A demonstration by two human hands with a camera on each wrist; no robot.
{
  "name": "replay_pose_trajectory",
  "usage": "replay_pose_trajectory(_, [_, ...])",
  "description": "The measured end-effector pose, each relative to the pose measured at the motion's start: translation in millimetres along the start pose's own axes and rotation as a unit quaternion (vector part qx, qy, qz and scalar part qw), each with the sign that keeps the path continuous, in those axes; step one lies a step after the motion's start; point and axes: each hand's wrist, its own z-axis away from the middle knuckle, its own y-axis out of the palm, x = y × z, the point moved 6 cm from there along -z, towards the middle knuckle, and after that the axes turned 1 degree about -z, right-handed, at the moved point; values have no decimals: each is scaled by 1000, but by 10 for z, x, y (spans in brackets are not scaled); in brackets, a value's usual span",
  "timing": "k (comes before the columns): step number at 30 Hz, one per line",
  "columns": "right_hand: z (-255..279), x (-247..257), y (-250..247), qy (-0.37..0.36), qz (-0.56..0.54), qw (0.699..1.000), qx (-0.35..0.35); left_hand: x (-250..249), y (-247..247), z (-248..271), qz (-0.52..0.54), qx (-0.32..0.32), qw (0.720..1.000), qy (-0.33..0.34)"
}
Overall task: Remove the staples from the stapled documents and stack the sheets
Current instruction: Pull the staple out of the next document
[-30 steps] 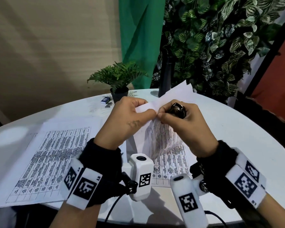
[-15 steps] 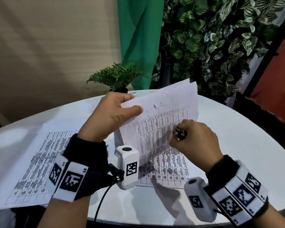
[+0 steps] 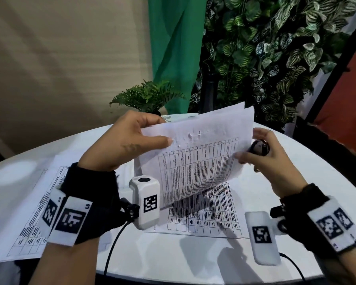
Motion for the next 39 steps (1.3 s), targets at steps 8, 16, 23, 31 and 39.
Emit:
replay_pose_trajectory(8, [-46, 69, 45, 73, -103, 992, 22, -44, -285, 12, 66, -160, 977, 123])
replay_pose_trajectory(16, [-82, 314, -168, 16, -204, 977, -65, 549, -204, -7, 149, -179, 972, 29])
replay_pose_trajectory(23, [-48, 479, 37, -20, -250, 968, -26, 363, -320, 68, 157, -243, 954, 76])
replay_pose_trajectory(31, [-207, -429, 408, 83, 255, 940, 210, 1170, -1731, 581, -49, -252, 946, -196])
replay_pose_trajectory(39, [-138, -855, 579, 116, 444, 836, 302, 2453, -2048, 977, -182, -225, 845, -449])
